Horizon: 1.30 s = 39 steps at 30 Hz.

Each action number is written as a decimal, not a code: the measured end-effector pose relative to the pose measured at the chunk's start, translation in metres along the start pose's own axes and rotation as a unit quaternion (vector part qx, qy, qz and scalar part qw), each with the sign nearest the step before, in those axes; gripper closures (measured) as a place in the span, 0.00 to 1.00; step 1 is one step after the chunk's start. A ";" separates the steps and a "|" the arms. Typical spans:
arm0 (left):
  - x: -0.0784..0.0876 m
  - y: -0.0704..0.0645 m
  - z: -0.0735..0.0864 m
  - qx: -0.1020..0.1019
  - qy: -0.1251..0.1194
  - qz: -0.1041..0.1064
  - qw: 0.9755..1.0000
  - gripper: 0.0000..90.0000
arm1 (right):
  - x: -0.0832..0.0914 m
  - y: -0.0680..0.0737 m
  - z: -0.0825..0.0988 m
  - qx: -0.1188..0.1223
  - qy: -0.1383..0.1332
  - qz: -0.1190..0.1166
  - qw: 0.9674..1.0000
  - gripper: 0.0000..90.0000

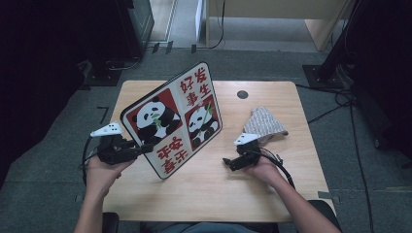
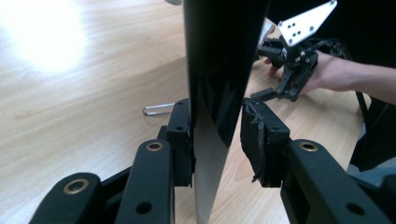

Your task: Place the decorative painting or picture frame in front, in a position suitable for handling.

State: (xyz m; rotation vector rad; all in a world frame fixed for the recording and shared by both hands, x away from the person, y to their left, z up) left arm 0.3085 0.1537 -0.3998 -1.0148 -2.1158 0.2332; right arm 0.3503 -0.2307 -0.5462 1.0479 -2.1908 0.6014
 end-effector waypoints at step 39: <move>-0.009 0.004 0.002 0.010 -0.010 0.006 1.000 0.88 | 0.038 -0.048 -0.009 -0.065 -0.008 0.008 0.998 0.23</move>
Point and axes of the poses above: each handheld gripper's, and its own axes: x roughly backward along the jaws, z roughly out of its underside, y roughly to its left, the point moved 3 cm from there along -x, roughly forward along the jaws, and after that the axes turned 12 degrees about x, right-handed, at the moved point
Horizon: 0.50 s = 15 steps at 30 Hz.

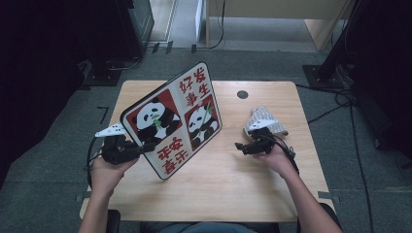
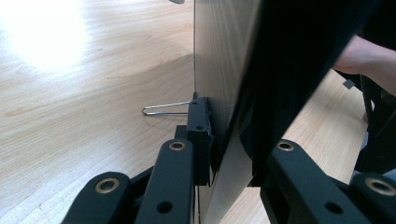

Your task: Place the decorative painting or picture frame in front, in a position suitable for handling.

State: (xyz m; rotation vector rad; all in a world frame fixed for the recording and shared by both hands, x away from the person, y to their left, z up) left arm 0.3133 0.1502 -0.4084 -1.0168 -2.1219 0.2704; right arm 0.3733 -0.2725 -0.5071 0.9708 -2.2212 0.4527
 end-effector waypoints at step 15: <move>0.001 -0.002 -0.001 0.002 0.002 -0.006 1.000 0.88 | 0.014 -0.039 -0.014 -0.019 -0.006 0.038 0.999 0.25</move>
Point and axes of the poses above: each handheld gripper's, and its own axes: x roughly backward along the jaws, z roughly out of its underside, y roughly to its left, the point moved 3 cm from there along -x, roughly forward along the jaws, and after that the axes turned 12 degrees about x, right-handed, at the moved point
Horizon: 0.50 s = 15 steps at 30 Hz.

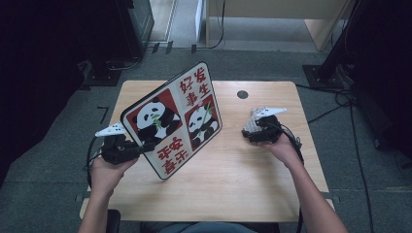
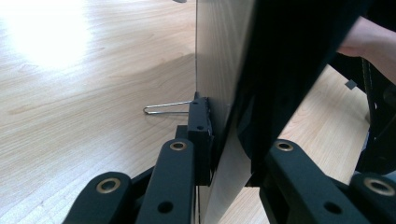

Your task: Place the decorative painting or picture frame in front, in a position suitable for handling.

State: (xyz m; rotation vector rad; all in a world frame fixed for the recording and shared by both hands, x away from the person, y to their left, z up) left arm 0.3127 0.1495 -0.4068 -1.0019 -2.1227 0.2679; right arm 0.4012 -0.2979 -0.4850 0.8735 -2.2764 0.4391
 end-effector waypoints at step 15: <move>0.000 0.001 0.000 0.001 0.000 0.005 1.000 0.88 | -0.012 -0.048 0.006 -0.051 0.016 0.082 0.995 0.17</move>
Point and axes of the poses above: each handheld gripper's, and its own axes: x roughly backward along the jaws, z roughly out of its underside, y roughly to its left, the point moved 3 cm from there along -x, roughly forward along the jaws, and after that the axes turned 12 degrees about x, right-handed, at the moved point
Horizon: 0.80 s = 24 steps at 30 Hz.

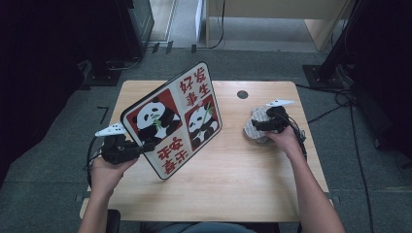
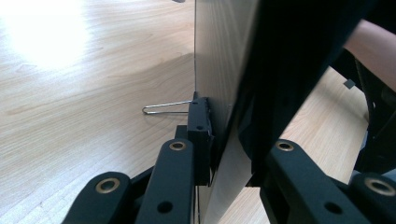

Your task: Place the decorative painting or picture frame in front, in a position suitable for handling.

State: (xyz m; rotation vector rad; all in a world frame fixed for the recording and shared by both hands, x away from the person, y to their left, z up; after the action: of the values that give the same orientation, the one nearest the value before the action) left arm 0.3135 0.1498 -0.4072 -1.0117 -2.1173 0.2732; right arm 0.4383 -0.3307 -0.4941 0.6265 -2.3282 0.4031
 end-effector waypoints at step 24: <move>-0.001 0.002 0.001 0.004 0.002 0.011 1.000 0.87 | -0.023 -0.017 0.015 -0.037 0.002 0.029 0.999 0.16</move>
State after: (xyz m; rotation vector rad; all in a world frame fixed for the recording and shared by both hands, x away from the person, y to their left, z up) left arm 0.3141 0.1509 -0.4094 -1.0302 -2.1023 0.2896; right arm 0.4543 -0.3445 -0.5190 0.5223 -2.3511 0.3431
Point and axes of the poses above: each handheld gripper's, and its own axes: x roughly backward along the jaws, z roughly out of its underside, y roughly to its left, the point moved 3 cm from there along -x, roughly forward along the jaws, and after that the axes turned 12 degrees about x, right-handed, at the moved point
